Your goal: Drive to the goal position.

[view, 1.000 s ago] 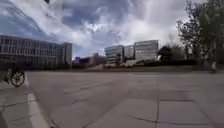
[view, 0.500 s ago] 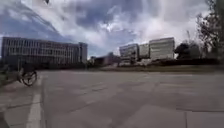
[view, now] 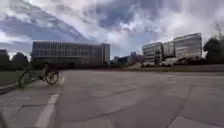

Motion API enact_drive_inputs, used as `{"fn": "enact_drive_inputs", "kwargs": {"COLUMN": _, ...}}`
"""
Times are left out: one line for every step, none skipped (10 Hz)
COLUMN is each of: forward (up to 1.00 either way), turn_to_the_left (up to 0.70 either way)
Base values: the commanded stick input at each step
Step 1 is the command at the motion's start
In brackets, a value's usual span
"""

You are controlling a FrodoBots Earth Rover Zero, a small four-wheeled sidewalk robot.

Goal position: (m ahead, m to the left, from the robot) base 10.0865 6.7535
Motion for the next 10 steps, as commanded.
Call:
{"fn": "enact_drive_inputs", "kwargs": {"forward": 0.70, "turn_to_the_left": 0.00}}
{"fn": "enact_drive_inputs", "kwargs": {"forward": 0.70, "turn_to_the_left": 0.00}}
{"fn": "enact_drive_inputs", "kwargs": {"forward": 0.70, "turn_to_the_left": 0.00}}
{"fn": "enact_drive_inputs", "kwargs": {"forward": 0.70, "turn_to_the_left": 0.00}}
{"fn": "enact_drive_inputs", "kwargs": {"forward": 0.70, "turn_to_the_left": 0.00}}
{"fn": "enact_drive_inputs", "kwargs": {"forward": 0.70, "turn_to_the_left": 0.00}}
{"fn": "enact_drive_inputs", "kwargs": {"forward": 0.70, "turn_to_the_left": 0.00}}
{"fn": "enact_drive_inputs", "kwargs": {"forward": 0.70, "turn_to_the_left": 0.00}}
{"fn": "enact_drive_inputs", "kwargs": {"forward": 0.70, "turn_to_the_left": 0.00}}
{"fn": "enact_drive_inputs", "kwargs": {"forward": 0.70, "turn_to_the_left": 0.00}}
